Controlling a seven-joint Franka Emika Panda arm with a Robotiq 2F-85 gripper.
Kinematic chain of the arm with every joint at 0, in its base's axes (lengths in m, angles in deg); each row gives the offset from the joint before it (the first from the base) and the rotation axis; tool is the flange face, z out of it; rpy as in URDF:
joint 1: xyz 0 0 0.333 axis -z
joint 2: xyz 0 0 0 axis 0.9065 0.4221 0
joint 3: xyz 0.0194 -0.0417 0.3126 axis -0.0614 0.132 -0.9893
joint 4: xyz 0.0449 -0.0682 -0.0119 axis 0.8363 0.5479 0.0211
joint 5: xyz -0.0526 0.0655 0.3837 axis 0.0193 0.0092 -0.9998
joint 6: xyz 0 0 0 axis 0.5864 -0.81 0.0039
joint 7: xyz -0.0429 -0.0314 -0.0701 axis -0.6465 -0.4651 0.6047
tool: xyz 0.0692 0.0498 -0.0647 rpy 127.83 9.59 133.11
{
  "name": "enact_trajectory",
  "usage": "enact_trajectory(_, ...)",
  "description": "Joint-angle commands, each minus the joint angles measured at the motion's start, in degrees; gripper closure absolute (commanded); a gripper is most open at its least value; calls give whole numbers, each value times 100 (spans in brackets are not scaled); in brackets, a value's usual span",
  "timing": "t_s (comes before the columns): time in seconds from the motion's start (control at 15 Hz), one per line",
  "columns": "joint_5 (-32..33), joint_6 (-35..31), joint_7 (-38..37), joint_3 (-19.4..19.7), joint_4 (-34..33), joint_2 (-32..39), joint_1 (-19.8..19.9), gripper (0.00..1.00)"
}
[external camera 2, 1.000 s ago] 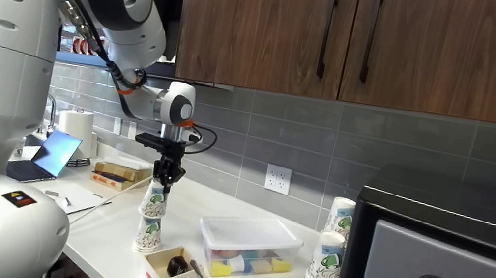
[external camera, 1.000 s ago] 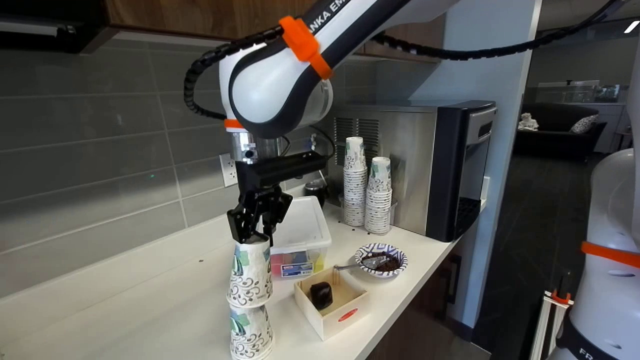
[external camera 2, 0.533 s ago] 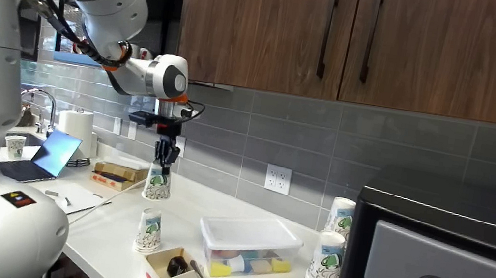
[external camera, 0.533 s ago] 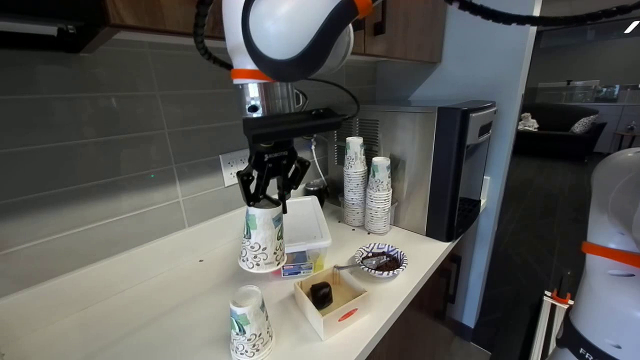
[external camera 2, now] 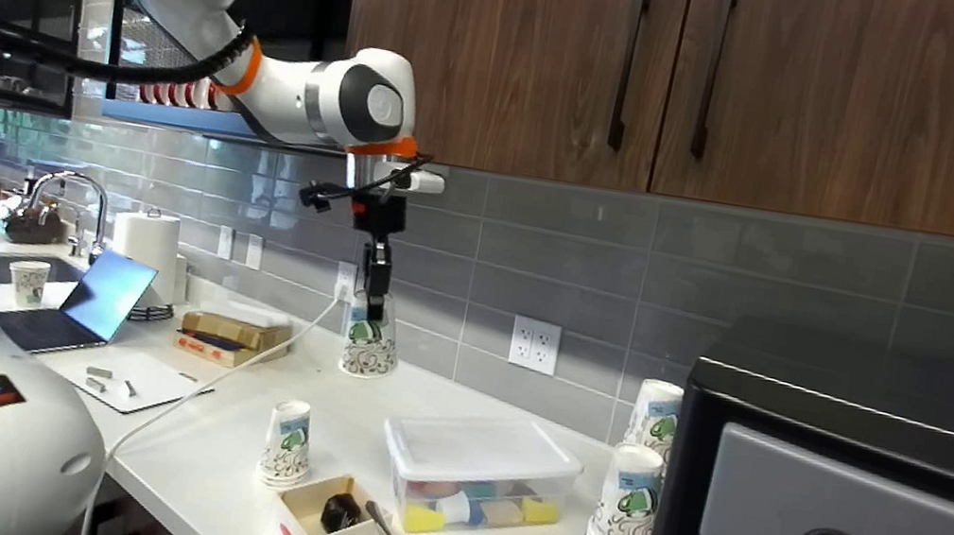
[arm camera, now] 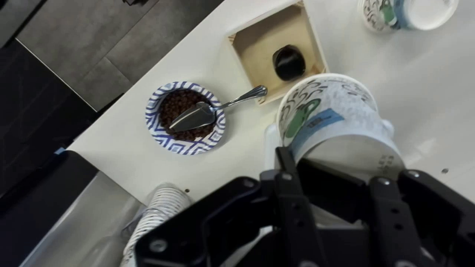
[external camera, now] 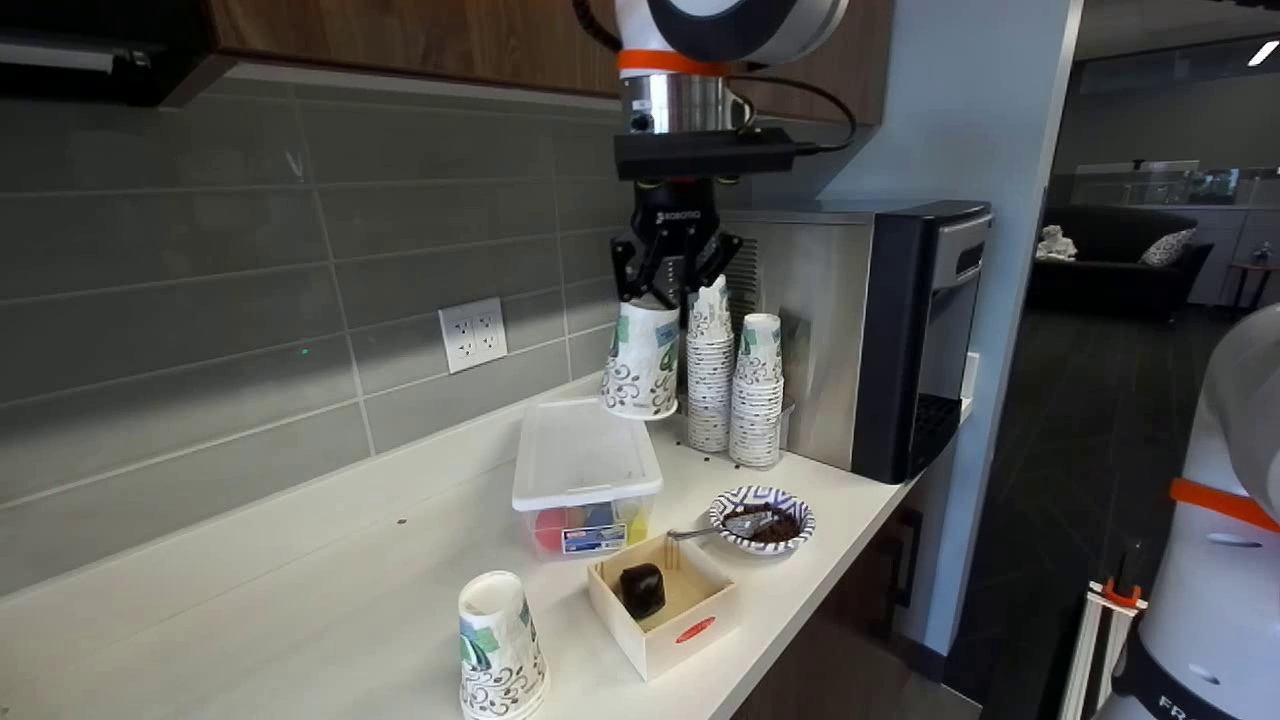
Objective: Pick up the cup from the stacked cups on the left and stuck it on the cups on the right
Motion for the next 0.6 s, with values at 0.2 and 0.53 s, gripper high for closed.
enact_trajectory(0.2, 428, -17, -63, 460, 43, -327, 1044, 99)
enact_trajectory(0.53, 733, -11, -55, 775, -414, 33, 1563, 99)
